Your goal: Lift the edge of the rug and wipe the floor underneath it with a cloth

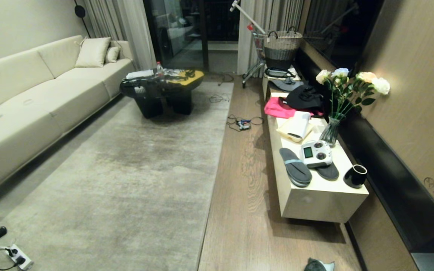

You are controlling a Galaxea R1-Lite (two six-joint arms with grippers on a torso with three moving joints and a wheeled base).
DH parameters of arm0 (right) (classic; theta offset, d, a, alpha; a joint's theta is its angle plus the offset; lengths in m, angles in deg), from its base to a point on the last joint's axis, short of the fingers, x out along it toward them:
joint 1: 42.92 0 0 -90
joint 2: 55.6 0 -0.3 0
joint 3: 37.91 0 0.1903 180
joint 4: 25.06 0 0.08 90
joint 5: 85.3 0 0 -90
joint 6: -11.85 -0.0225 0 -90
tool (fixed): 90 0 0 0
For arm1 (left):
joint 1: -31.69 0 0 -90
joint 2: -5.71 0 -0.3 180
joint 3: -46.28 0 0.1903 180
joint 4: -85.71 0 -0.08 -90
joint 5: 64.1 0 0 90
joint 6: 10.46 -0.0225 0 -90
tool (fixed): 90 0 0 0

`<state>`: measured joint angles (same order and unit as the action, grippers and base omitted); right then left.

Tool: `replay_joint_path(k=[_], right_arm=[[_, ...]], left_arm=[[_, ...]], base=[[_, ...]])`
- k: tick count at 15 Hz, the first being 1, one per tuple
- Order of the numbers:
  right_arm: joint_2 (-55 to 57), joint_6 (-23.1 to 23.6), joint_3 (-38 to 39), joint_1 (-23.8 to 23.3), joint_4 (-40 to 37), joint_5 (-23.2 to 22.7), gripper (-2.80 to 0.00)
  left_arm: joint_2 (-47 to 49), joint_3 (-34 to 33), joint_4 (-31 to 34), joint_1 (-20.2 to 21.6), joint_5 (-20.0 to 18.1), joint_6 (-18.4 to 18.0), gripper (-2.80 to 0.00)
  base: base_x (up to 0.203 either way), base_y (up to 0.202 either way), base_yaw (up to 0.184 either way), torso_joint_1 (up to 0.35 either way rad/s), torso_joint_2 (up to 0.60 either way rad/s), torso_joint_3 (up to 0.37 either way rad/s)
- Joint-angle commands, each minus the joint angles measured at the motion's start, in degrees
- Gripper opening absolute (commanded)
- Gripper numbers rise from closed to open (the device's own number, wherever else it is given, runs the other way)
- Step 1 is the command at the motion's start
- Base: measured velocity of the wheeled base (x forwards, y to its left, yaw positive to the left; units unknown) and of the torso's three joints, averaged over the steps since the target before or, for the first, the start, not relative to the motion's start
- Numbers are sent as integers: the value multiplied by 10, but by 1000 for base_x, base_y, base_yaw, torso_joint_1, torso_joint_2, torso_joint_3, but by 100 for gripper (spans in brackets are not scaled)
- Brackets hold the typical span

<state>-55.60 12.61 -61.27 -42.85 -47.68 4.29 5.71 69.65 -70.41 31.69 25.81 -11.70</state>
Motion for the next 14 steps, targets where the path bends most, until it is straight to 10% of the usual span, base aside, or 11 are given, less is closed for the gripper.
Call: replay_joint_path(k=[1,14], right_arm=[[0,0,0,0,0,0,-280],[1,0,0,0,0,0,-280]], left_arm=[[1,0,-1,0,0,0,-280],[1,0,0,0,0,0,-280]], base=[[0,0,0,182,-550,-356],[0,0,0,192,-477,-292]])
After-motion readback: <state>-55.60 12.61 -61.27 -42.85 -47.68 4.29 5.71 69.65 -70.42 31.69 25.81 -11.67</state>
